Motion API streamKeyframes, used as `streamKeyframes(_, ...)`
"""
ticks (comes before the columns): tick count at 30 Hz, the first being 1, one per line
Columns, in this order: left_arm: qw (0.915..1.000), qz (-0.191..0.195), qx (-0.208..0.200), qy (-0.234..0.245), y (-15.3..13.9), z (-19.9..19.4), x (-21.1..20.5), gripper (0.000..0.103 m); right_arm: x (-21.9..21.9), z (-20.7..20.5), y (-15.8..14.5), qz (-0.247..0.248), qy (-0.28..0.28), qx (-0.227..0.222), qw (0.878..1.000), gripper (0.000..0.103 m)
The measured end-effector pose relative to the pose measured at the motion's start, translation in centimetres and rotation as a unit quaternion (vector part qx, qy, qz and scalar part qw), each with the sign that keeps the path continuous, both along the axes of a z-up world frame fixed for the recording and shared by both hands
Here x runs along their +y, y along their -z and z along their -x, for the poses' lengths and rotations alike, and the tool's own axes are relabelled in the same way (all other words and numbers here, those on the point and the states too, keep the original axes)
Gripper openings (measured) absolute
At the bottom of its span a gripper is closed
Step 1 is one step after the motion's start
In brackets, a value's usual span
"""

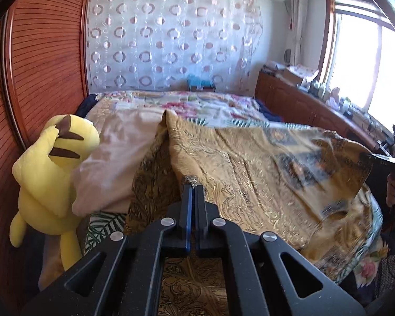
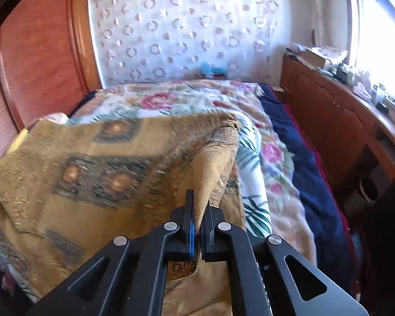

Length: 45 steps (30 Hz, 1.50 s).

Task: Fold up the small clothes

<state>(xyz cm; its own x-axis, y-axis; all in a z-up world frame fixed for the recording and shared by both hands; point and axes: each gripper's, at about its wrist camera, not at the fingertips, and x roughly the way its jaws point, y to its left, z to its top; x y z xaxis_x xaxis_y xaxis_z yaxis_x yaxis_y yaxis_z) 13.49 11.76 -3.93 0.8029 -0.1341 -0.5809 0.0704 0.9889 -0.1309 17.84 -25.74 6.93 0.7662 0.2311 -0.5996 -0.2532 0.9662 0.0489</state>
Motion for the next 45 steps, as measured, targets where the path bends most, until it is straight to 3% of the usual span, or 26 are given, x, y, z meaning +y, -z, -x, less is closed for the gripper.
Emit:
streamKeyframes(7,0.9991,0.038,-0.020,-0.004,-2.1,2.0,1.5,0.002,-1.9,3.4,-2.7,-0.070,-0.023,-0.009,0.997,0.002)
streamKeyframes(12,0.9986,0.048,-0.004,-0.021,-1.3,3.6,3.5,0.002,-4.4,6.5,-3.0,-0.091,-0.030,-0.007,0.995,0.002)
streamKeyframes(17,0.9971,0.058,0.037,-0.031,2.3,5.2,4.7,0.002,-6.6,8.3,-0.1,-0.067,-0.016,0.019,0.997,0.002)
streamKeyframes(22,0.9967,0.037,0.066,-0.028,4.8,5.8,3.7,0.002,-6.8,8.9,3.9,-0.026,-0.006,0.057,0.998,0.002)
streamKeyframes(27,0.9951,0.044,0.082,-0.033,6.1,5.7,3.8,0.002,-7.5,9.4,5.0,-0.026,0.001,0.065,0.998,0.003)
streamKeyframes(31,0.9951,0.046,0.083,-0.027,6.3,6.1,3.7,0.003,-7.3,9.6,4.6,-0.007,0.017,0.064,0.998,0.030)
streamKeyframes(32,0.9953,0.044,0.082,-0.026,6.2,6.2,3.6,0.007,-7.0,9.7,4.1,-0.004,0.022,0.061,0.998,0.035)
streamKeyframes(33,0.9956,0.039,0.081,-0.026,6.1,6.3,3.5,0.021,-6.9,9.7,3.4,-0.003,0.028,0.056,0.998,0.043)
streamKeyframes(34,0.9960,0.036,0.077,-0.024,6.1,6.5,3.5,0.029,-7.1,10.1,2.9,-0.002,0.034,0.046,0.998,0.045)
streamKeyframes(35,0.9966,0.035,0.071,-0.022,5.9,6.6,3.5,0.043,-7.1,10.6,2.5,-0.004,0.037,0.037,0.999,0.046)
streamKeyframes(38,0.9963,0.030,0.075,-0.029,5.9,6.4,3.5,0.063,-6.2,11.5,1.5,-0.005,0.033,0.015,0.999,0.049)
streamKeyframes(45,0.9958,0.029,0.076,-0.042,6.5,5.1,3.7,0.065,-1.9,11.6,2.2,-0.003,-0.016,-0.010,1.000,0.059)
